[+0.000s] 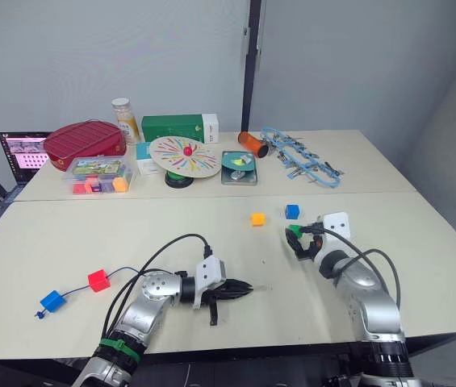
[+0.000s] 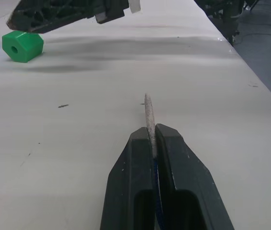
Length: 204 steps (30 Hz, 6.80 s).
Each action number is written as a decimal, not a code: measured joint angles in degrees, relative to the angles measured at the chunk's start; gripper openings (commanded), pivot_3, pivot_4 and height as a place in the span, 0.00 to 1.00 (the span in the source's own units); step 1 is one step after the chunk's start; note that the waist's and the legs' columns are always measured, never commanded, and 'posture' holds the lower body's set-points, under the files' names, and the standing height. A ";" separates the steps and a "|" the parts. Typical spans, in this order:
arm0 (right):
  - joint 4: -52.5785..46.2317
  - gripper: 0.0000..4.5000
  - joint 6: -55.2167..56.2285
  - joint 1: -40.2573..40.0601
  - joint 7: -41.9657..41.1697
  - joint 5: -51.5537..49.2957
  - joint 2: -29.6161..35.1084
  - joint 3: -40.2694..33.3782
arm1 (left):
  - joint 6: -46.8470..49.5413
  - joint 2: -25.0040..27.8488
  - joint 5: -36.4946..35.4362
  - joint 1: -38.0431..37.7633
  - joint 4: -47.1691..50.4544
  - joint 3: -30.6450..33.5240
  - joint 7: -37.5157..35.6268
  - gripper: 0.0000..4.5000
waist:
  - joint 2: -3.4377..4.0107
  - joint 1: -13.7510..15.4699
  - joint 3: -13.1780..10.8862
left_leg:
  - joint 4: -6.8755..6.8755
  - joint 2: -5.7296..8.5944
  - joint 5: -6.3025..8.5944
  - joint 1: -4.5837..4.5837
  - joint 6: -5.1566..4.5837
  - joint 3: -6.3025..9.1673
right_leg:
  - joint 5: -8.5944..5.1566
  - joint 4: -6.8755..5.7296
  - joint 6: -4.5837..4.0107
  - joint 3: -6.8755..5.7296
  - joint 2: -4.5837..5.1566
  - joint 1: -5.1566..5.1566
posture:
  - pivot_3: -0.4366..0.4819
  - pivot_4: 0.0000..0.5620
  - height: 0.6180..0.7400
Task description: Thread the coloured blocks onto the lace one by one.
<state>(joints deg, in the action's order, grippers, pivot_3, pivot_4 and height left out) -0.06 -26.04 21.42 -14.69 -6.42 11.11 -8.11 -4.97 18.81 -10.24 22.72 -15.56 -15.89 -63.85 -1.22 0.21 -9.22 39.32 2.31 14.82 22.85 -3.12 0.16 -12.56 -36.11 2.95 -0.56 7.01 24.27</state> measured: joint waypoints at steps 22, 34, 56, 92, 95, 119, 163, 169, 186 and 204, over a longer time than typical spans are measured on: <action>10.66 0.27 3.48 5.76 10.30 -1.51 -6.34 -1.14 | 0.45 -0.08 0.67 -0.24 0.56 0.55 1.76 0.00 | 0.04 -0.81 0.01 | -0.06 0.00 0.00 0.00 -0.01 0.02 | 0.00 -0.04 0.00 0.02 -0.01 0.02 | 0.48 0.27 1.00; -27.05 0.27 -21.86 -12.56 8.76 -4.95 -1.65 3.54 | 0.71 -1.24 0.51 -0.09 0.05 0.46 0.00 0.00 | 0.10 -0.45 0.03 | -0.07 0.00 0.05 0.02 -0.08 0.02 | 0.00 0.05 0.01 0.01 -0.01 -0.01 | 0.48 0.27 1.00; -44.12 0.99 -39.53 -24.22 3.83 -15.14 1.61 -2.58 | -1.88 -3.51 0.14 3.35 -6.08 0.18 -4.41 0.00 | 0.11 0.42 0.04 | -0.03 0.05 0.03 -0.05 -0.11 0.02 | -0.01 0.15 0.06 -0.02 0.00 -0.17 | 0.48 0.27 1.00; -6.22 0.99 3.16 -16.23 -50.02 -17.41 33.27 2.80 | 1.62 -2.37 -0.13 -1.29 1.46 -0.64 -1.33 0.00 | 0.15 0.77 0.05 | 0.41 -0.11 0.22 0.22 -0.34 -0.11 | 0.05 0.26 0.18 0.04 0.11 -0.12 | 0.48 0.27 1.00; -6.23 0.99 6.87 -18.41 -48.77 -17.33 30.49 2.75 | 2.19 -2.16 -0.10 -0.38 0.82 -1.02 -2.26 0.00 | 0.15 0.62 0.05 | 0.47 -0.08 0.20 0.21 -0.33 -0.13 | 0.06 0.26 0.19 0.05 0.11 -0.15 | 0.48 0.27 1.00; -1.64 0.28 3.39 -5.91 -52.80 -16.33 39.08 5.23 | 4.86 -1.83 -0.75 0.89 0.42 -1.04 -4.48 0.00 | 0.18 0.54 0.04 | 0.51 -0.08 0.21 0.19 -0.35 -0.13 | 0.06 0.23 0.20 0.00 0.09 -0.17 | 0.48 0.27 1.00; -6.87 0.99 -1.83 7.86 -69.68 2.45 44.84 16.59 | 6.13 -3.62 -0.98 -0.61 3.13 -2.98 -1.93 0.00 | 0.16 0.94 0.06 | 0.51 0.01 0.27 0.38 -0.34 -0.02 | 0.09 0.26 0.22 -0.07 0.24 -0.01 | 0.48 0.27 1.00; -6.24 0.99 7.51 3.14 -66.18 4.51 48.81 16.20 | 5.29 -3.35 -1.11 1.00 0.87 -2.83 -3.64 0.00 | 0.18 0.29 0.05 | 0.52 -0.03 0.22 0.30 -0.28 -0.20 | 0.09 0.26 0.22 -0.06 0.24 -0.01 | 0.48 0.27 1.00; -3.75 0.83 8.41 9.48 -63.90 12.15 44.90 27.62 | 4.46 -3.82 -1.11 1.78 -0.43 -3.19 -4.48 0.00 | 0.18 0.53 0.05 | 0.55 0.00 0.24 0.34 -0.33 -0.15 | 0.09 0.25 0.23 -0.06 0.21 -0.01 | 0.48 0.27 1.00; -11.53 0.28 -4.51 12.28 -65.89 10.68 40.81 29.17 | 2.73 -3.21 -0.07 -0.24 1.17 -1.57 1.61 0.00 | 0.18 0.53 0.05 | 0.54 -0.01 0.25 0.35 -0.32 -0.09 | 0.09 0.24 0.22 -0.07 0.20 0.01 | 0.48 0.27 1.00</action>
<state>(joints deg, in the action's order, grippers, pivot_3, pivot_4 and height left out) -11.59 -30.55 33.70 -80.59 4.25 51.92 21.06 -2.24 15.60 -10.32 22.48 -14.38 -17.46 -62.23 -1.04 0.75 -9.17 39.86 2.30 15.07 23.21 -3.44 0.07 -12.47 -35.87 3.17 -0.63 7.21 24.28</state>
